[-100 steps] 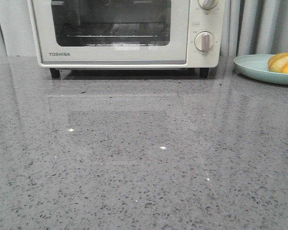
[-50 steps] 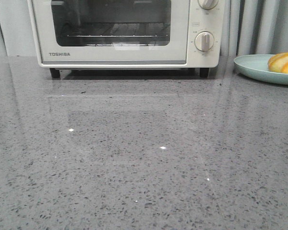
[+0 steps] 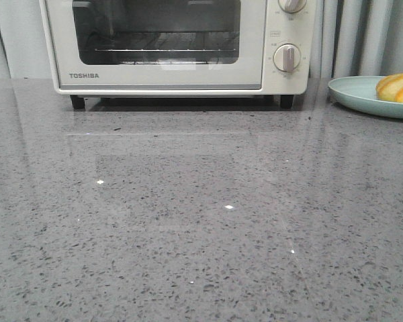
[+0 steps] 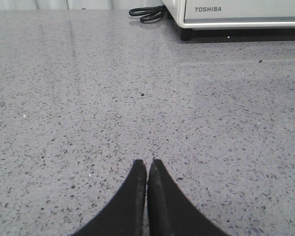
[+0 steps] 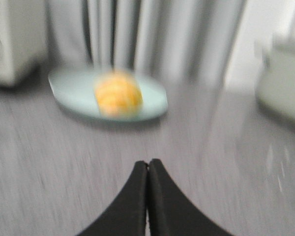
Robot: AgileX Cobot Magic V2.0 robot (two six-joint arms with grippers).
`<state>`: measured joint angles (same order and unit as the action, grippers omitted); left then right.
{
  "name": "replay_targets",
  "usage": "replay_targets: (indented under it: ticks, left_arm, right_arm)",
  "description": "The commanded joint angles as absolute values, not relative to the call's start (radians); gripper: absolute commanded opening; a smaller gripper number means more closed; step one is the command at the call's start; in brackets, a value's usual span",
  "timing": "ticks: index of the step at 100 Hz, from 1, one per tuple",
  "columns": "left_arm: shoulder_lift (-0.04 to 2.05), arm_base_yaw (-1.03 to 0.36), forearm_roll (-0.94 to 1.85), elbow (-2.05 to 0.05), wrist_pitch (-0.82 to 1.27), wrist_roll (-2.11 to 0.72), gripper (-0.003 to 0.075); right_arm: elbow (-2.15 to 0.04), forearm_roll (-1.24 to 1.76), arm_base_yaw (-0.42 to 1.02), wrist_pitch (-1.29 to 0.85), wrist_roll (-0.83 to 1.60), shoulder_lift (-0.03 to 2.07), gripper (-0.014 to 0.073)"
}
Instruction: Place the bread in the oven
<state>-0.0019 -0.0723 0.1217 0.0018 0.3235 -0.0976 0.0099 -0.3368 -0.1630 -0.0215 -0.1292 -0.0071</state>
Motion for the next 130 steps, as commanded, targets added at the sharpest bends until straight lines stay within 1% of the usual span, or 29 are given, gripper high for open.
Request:
replay_targets:
  ticks: [1, 6, 9, 15, 18, 26, 32, 38, 50, 56, 62, 67, 74, 83, 92, 111, 122, 130]
  left_arm:
    - [-0.028, -0.070, 0.159, 0.024, 0.232, -0.086, -0.0021]
    - [-0.028, -0.070, 0.207, 0.024, 0.186, -0.086, -0.0021]
    - [-0.028, -0.070, 0.250, 0.024, 0.137, -0.086, -0.0021]
    - [-0.028, -0.070, 0.395, 0.024, 0.040, -0.086, -0.0021]
    - [-0.028, -0.070, 0.440, 0.024, 0.000, -0.085, -0.0021]
    - [-0.028, -0.070, 0.666, 0.022, -0.106, -0.085, -0.0021]
    - [-0.028, -0.070, 0.782, 0.022, -0.148, -0.085, -0.0022]
    - [-0.028, -0.070, 0.860, 0.022, -0.154, -0.085, -0.0022]
    - [-0.028, -0.072, 0.875, 0.004, -0.146, -0.085, -0.0021]
    - [-0.018, -0.082, 0.845, -0.048, -0.081, -0.098, -0.0022]
    - [0.017, -0.096, 0.735, -0.143, 0.014, -0.136, -0.0022]
    - [0.084, -0.113, 0.650, -0.229, 0.090, -0.170, -0.0022]
    - [0.203, -0.144, 0.587, -0.359, 0.123, -0.212, -0.0021]
    - [0.391, -0.187, 0.582, -0.502, 0.123, -0.249, -0.0021]
    - [0.593, -0.239, 0.582, -0.636, 0.129, -0.310, -0.0021]
    - [0.965, -0.370, 0.582, -0.933, 0.200, -0.401, -0.0021]
    - [1.151, -0.432, 0.582, -1.099, 0.241, -0.452, -0.0021]
    - [1.262, -0.443, 0.582, -1.223, 0.278, -0.467, -0.0021]
  right_arm:
    - [0.035, -0.354, -0.164, 0.283, -0.120, -0.029, -0.0054]
    - [0.035, -0.340, -0.164, 0.386, -0.136, -0.029, -0.0054]
    - [0.035, -0.323, -0.164, 0.423, -0.204, -0.029, -0.0054]
    - [0.035, -0.300, -0.164, 0.440, -0.322, -0.029, -0.0054]
    - [0.035, -0.292, -0.164, 0.413, -0.361, -0.029, -0.0054]
    - [0.035, -0.241, -0.164, 0.302, -0.475, -0.027, -0.0054]
    - [0.027, -0.182, -0.164, 0.188, -0.478, -0.027, -0.0054]
    - [0.019, -0.133, -0.164, 0.117, -0.478, -0.027, -0.0054]
    - [-0.015, 0.005, -0.164, 0.142, -0.478, -0.027, -0.0054]
    - [-0.072, 0.021, -0.164, 0.086, -0.478, -0.005, -0.0054]
    - [-0.162, 0.013, -0.164, -0.021, -0.476, 0.036, -0.0054]
    - [-0.234, -0.017, -0.164, -0.091, -0.451, 0.090, -0.0054]
    - [-0.339, -0.052, -0.162, -0.154, -0.376, 0.198, -0.0054]
    - [-0.446, -0.052, -0.143, -0.205, -0.251, 0.322, -0.0054]
    - [-0.514, -0.052, -0.099, -0.202, -0.230, 0.421, -0.0054]
    - [-0.576, -0.052, 0.007, -0.224, -0.230, 0.566, -0.0054]
    - [-0.576, -0.052, 0.075, -0.224, -0.230, 0.590, -0.0054]
    - [-0.576, -0.052, 0.117, -0.224, -0.230, 0.592, -0.0054]
